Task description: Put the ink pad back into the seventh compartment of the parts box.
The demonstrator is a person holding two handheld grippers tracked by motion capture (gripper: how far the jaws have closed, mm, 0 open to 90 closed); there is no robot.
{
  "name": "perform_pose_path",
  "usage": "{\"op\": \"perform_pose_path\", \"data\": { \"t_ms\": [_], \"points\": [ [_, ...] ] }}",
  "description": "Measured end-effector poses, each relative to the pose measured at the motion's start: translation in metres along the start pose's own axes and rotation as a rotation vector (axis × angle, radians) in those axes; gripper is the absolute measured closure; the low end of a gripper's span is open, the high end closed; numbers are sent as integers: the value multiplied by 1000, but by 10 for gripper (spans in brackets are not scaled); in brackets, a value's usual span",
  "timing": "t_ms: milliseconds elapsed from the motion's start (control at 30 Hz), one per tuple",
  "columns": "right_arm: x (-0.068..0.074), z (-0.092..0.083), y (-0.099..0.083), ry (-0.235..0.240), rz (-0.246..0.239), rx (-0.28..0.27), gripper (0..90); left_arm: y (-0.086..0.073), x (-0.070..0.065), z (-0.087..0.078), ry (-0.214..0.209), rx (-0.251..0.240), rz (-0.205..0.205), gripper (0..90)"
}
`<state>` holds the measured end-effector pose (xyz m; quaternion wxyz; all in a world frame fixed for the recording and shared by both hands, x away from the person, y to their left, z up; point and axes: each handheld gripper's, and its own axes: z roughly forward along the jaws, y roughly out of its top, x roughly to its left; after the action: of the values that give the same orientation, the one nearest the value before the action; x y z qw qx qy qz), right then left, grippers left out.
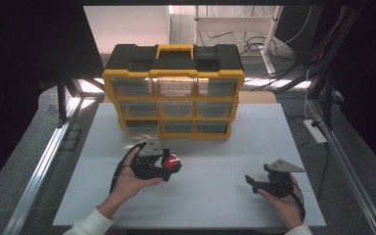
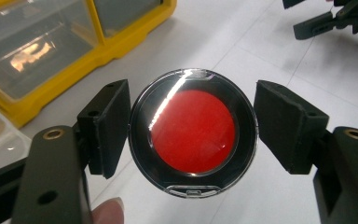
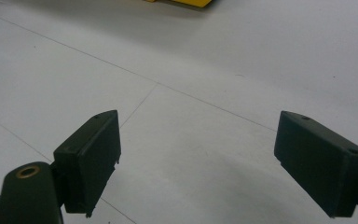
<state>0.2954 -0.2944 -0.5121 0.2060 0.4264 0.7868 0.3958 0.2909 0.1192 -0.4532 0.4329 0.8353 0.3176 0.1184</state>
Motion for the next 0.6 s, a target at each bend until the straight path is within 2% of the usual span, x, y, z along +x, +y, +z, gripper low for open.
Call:
{"op": "perform_pose_path", "data": {
  "t_ms": [600],
  "points": [
    [0, 0, 0, 0, 2, 0, 148, 16, 8, -14, 20, -53, -8, 296]
  ]
}}
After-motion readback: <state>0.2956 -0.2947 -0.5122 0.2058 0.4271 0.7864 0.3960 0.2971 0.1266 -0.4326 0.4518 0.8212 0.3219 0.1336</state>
